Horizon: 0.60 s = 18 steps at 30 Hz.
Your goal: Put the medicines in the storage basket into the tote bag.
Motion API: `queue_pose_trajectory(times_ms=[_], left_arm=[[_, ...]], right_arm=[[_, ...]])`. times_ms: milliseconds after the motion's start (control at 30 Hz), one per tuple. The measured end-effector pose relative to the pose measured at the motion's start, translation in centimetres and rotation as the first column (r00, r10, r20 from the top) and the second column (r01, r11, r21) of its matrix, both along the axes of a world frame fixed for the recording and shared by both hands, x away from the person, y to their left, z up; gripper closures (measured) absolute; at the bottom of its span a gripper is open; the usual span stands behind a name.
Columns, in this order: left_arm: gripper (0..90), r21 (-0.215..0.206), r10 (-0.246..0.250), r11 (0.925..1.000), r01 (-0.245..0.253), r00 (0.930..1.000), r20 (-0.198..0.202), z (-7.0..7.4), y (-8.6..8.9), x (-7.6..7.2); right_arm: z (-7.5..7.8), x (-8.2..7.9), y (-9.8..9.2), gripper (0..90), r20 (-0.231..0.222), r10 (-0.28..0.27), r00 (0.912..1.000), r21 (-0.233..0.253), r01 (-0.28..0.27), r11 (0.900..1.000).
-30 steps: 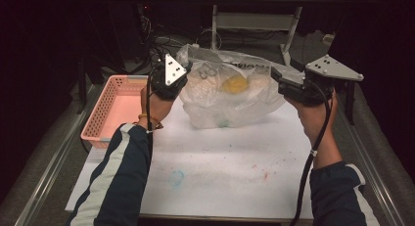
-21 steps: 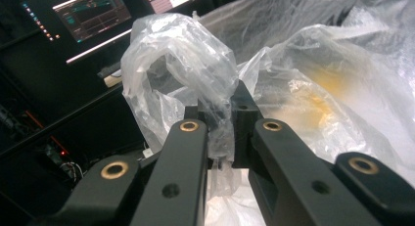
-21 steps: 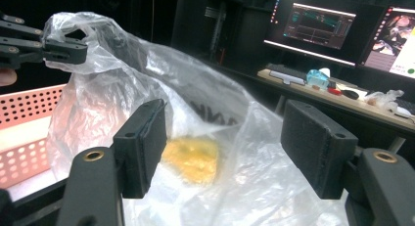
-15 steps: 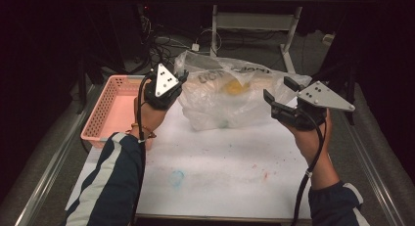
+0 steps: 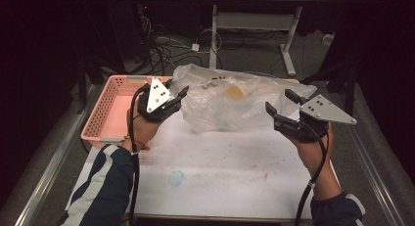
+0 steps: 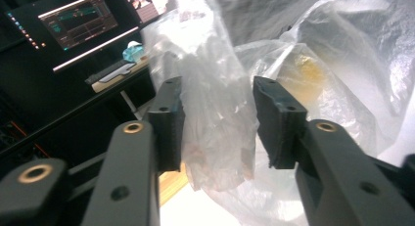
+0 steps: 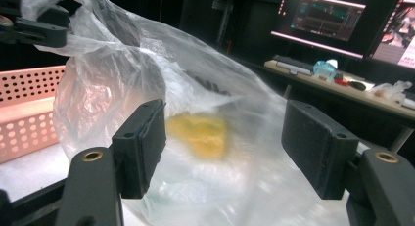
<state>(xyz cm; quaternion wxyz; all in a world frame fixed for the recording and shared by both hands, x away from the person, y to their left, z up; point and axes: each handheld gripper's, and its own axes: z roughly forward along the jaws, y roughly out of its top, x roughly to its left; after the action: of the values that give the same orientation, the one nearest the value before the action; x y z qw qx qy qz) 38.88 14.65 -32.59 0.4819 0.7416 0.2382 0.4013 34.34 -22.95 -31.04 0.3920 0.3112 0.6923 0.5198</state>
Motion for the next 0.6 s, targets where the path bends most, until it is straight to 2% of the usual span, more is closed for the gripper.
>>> queue_pose_trajectory(times_ms=[133,267,367,433,600], left_arm=[[44.7,-0.009,0.029,0.9995,-0.029,0.9992,0.026,-0.1,0.3,-0.6],[39.7,-0.028,0.044,0.9987,-0.043,0.9986,0.031,-0.4,0.4,-0.9],[36.7,-0.01,0.042,0.9991,-0.042,0.9986,0.033,-0.7,0.2,-1.1],[34.2,-0.017,0.041,0.9991,-0.04,0.9988,0.027,-0.8,0.1,-1.2],[27.8,-0.004,0.022,0.9998,-0.022,0.9995,0.022,-1.1,0.0,-1.7]], right_arm=[[-0.4,0.2,-0.1,34.2,-0.008,-0.013,0.9999,-0.008,0.013,1.0],[-0.8,0.1,-0.3,34.2,-0.019,-0.015,0.9997,-0.012,0.015,1.0],[-1.2,0.1,-0.6,34.1,-0.03,-0.021,0.9994,-0.022,0.02,1.0],[-1.4,-0.1,-0.7,34.1,-0.033,-0.015,0.9993,-0.03,0.014,0.999],[-1.5,-0.8,-0.9,35.9,-0.032,0.026,0.9992,-0.058,-0.028,0.998]])
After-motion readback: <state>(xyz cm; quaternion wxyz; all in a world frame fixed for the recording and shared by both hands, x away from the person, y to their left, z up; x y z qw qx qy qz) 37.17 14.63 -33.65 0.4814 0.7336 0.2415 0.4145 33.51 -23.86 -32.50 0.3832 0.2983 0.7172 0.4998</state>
